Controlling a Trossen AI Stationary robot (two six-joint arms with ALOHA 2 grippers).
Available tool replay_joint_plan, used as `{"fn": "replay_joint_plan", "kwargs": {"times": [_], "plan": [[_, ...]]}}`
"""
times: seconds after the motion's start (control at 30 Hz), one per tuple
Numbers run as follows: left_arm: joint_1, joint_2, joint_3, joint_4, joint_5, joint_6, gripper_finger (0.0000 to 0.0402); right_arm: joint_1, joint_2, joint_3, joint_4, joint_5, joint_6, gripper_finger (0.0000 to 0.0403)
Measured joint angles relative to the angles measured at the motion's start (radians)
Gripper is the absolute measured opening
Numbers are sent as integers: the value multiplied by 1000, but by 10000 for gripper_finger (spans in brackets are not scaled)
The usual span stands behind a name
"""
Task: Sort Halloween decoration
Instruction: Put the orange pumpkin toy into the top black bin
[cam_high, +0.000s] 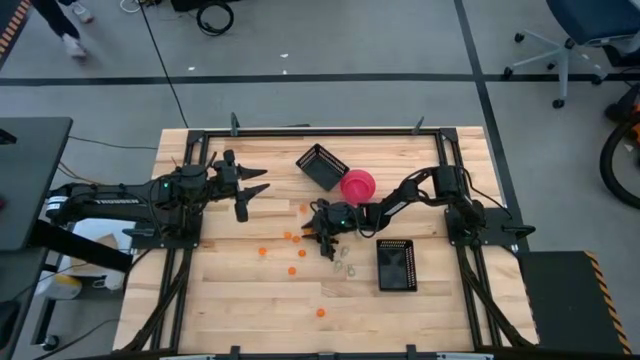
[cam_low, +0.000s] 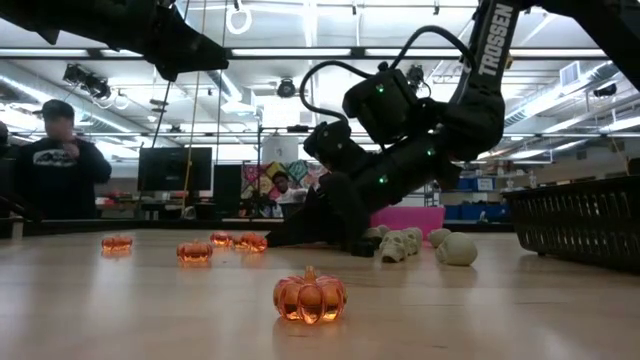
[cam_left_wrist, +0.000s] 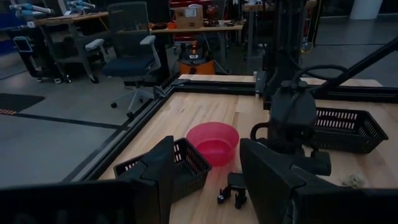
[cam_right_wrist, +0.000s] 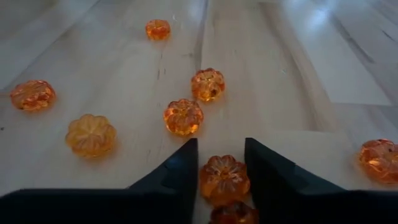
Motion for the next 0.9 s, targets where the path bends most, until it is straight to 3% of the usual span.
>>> {"fn": "replay_joint_plan", "kwargs": {"times": [0.13, 0.5, 0.9], "plan": [[0, 0, 0, 0, 0, 0, 155, 0, 0, -1, -2, -1, -11, 100], [0, 0, 0, 0, 0, 4, 155, -1, -62, -5, -95, 40, -50, 109], [0, 0, 0, 0, 0, 5, 155, -13, -215, 79, -387, 228, -113, 109]]}}
